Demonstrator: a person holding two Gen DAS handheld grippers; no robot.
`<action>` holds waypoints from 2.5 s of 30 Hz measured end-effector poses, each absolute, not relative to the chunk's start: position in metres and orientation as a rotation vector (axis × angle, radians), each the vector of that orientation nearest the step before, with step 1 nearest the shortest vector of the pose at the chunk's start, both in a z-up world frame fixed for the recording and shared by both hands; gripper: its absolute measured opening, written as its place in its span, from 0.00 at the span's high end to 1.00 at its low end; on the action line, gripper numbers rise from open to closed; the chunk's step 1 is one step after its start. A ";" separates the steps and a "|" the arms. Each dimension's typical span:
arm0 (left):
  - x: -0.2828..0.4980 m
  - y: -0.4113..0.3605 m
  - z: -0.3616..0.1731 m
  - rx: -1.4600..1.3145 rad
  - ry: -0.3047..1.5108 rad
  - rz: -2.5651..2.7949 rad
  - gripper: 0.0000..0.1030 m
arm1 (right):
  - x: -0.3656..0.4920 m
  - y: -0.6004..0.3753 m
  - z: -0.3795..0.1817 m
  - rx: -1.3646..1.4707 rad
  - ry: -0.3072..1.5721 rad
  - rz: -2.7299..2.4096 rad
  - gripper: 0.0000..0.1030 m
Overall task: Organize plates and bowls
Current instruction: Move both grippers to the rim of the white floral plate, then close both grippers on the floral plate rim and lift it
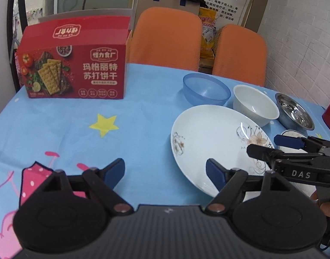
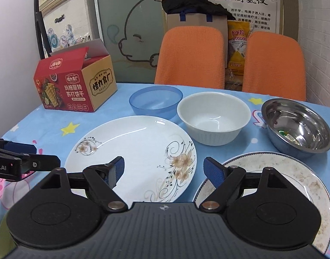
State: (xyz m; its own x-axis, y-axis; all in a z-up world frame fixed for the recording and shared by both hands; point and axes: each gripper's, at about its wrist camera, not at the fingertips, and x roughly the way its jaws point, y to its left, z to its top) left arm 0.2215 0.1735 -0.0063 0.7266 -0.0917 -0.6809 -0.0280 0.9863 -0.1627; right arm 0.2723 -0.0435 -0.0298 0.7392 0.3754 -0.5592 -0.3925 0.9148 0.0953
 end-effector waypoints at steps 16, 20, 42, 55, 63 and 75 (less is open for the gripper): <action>0.243 0.191 -0.015 -0.211 0.770 -0.018 0.24 | 0.289 -0.012 -0.036 -0.048 0.638 0.483 0.00; 0.258 0.182 -0.021 -0.243 0.791 -0.044 0.24 | 0.284 -0.011 -0.041 -0.070 0.661 0.493 0.00; 0.278 0.166 -0.045 -0.104 0.830 -0.014 0.24 | 0.283 0.001 -0.065 -0.109 0.653 0.535 0.00; 0.269 0.151 -0.045 -0.109 0.789 -0.011 0.41 | 0.280 0.007 -0.064 -0.108 0.621 0.499 0.00; 0.270 0.146 -0.032 -0.114 0.780 -0.006 0.49 | 0.281 0.004 -0.059 -0.067 0.614 0.452 0.00; 0.235 0.134 0.003 -0.088 0.704 -0.023 0.49 | 0.255 -0.008 -0.027 -0.048 0.537 0.452 0.00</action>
State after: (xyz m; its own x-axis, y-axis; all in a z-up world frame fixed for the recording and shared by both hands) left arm 0.2350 0.1341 0.0029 0.7624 -0.0508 -0.6451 -0.0089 0.9960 -0.0889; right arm 0.2546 -0.0080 -0.0270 0.7637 0.4032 -0.5042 -0.4278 0.9010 0.0726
